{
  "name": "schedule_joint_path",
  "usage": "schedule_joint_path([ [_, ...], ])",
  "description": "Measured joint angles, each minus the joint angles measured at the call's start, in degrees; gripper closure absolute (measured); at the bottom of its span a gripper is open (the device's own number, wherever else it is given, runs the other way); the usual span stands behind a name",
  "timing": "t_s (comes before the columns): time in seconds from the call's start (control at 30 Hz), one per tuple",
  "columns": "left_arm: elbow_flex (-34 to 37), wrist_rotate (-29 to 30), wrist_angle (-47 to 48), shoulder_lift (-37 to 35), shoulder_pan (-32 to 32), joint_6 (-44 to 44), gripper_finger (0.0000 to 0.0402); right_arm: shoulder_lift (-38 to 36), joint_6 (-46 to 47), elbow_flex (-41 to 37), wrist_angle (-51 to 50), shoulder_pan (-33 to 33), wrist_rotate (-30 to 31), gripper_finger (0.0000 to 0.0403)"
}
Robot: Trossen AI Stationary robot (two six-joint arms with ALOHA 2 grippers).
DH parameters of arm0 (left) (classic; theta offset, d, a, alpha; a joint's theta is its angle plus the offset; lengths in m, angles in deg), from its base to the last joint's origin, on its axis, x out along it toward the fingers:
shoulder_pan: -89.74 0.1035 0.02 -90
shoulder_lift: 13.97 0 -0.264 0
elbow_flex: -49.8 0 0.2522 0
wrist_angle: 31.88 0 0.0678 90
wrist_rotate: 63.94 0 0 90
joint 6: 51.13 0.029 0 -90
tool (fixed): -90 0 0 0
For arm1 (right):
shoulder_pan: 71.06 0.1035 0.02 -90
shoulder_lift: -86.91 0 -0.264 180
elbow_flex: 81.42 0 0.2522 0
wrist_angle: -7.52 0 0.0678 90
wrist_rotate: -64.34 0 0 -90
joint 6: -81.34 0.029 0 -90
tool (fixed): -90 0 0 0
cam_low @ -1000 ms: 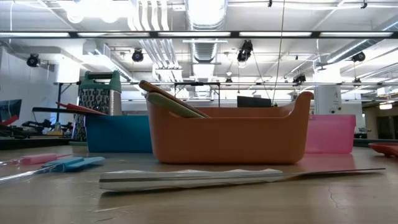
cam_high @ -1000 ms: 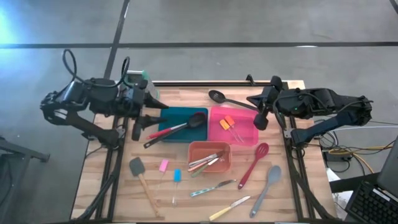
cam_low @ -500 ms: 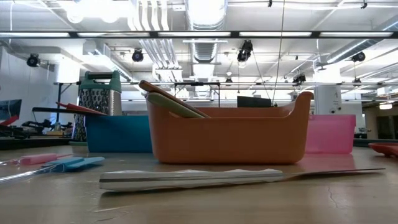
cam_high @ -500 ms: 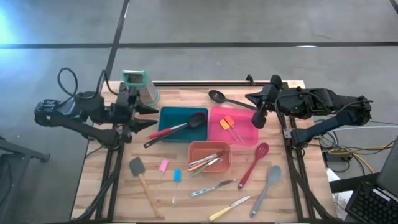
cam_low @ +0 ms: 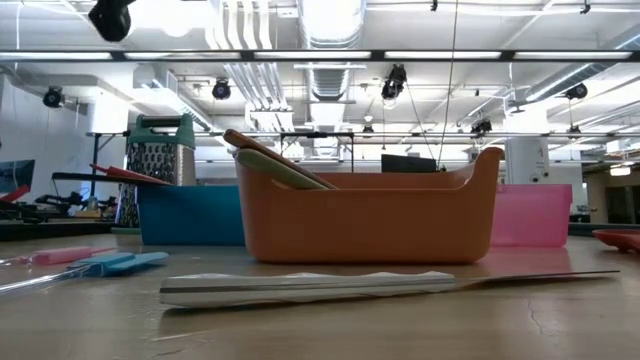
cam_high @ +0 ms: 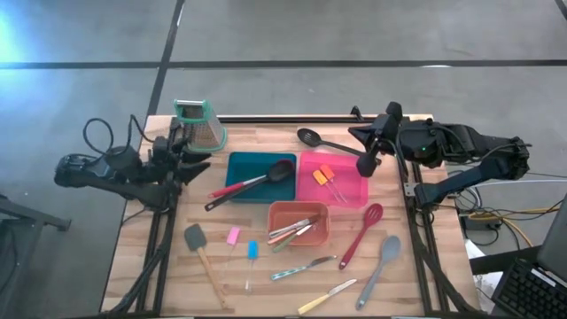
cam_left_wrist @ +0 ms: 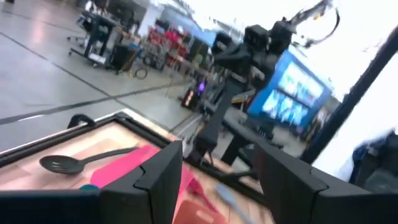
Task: Pick & Place Kitchen Items
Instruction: Put the pink spatula into the red bin
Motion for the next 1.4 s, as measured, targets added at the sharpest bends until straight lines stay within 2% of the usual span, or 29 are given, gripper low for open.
schedule_joint_path([
  [0.1,4.2,0.2,-3.8,0.3,0.0,-0.6,0.0197,0.0,0.2,0.0,0.1,-0.3,0.0,0.0394],
  [0.43,16.7,-0.7,-28.2,5.4,0.0,-0.5,0.0197,0.0,2.4,-0.2,1.8,-0.2,-0.1,0.0394],
  [0.57,16.3,-0.8,-29.0,8.6,0.0,3.6,0.0197,0.0,2.9,-0.2,1.8,-0.2,-0.1,0.0394],
  [0.7,12.5,-1.3,-28.8,12.6,0.0,10.1,0.0197,0.1,3.0,-0.2,1.9,-0.1,-0.1,0.0394],
  [0.87,4.9,-3.4,-22.2,16.7,-1.0,16.6,0.0197,0.1,3.0,-0.4,1.8,-0.1,-0.2,0.0394],
  [1.13,-9.7,-6.3,2.7,22.5,-5.8,17.0,0.0197,0.1,3.0,-0.4,1.7,-0.1,-0.2,0.0394],
  [1.33,-17.9,-6.3,12.4,27.1,-9.0,17.4,0.0197,0.1,4.2,-0.4,1.6,-0.1,-0.4,0.0394],
  [1.4,-19.6,-6.2,14.5,28.2,-9.6,17.4,0.0197,0.1,5.6,-0.4,1.0,-0.1,-2.3,0.0394],
])
